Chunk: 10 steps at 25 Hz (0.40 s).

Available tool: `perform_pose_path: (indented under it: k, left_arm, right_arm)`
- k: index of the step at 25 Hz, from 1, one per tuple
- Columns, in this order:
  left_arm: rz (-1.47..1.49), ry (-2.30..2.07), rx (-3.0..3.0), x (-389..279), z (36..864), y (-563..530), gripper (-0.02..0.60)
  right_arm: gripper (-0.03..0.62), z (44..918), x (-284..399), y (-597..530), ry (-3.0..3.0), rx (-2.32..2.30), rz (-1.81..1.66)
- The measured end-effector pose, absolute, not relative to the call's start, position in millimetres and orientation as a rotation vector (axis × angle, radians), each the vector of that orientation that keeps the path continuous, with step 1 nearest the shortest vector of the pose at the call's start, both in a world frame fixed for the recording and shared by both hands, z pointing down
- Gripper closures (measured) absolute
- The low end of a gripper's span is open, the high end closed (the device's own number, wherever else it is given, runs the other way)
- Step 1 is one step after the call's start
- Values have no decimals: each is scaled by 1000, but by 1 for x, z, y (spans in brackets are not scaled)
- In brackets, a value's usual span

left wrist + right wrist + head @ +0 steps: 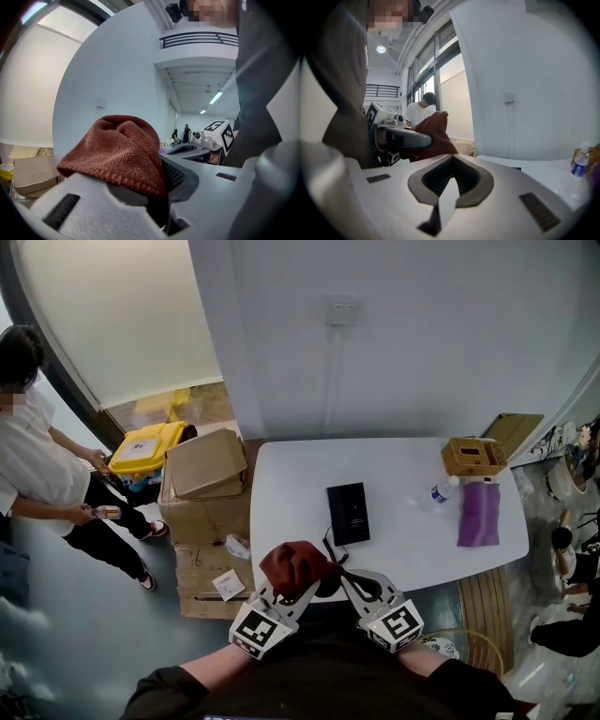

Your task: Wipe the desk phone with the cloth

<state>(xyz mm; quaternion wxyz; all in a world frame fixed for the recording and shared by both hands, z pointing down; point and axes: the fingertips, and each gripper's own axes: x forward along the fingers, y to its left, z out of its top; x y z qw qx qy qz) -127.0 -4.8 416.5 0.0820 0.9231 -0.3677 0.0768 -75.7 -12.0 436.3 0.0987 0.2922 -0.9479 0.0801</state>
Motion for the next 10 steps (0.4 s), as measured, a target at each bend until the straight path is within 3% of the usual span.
perform_pose_path:
  k: [10]
  left_arm:
    - [233, -1095, 2765, -126, 420, -7, 525]
  right_arm:
    - [568, 438, -72, -15, -2802, 884, 240]
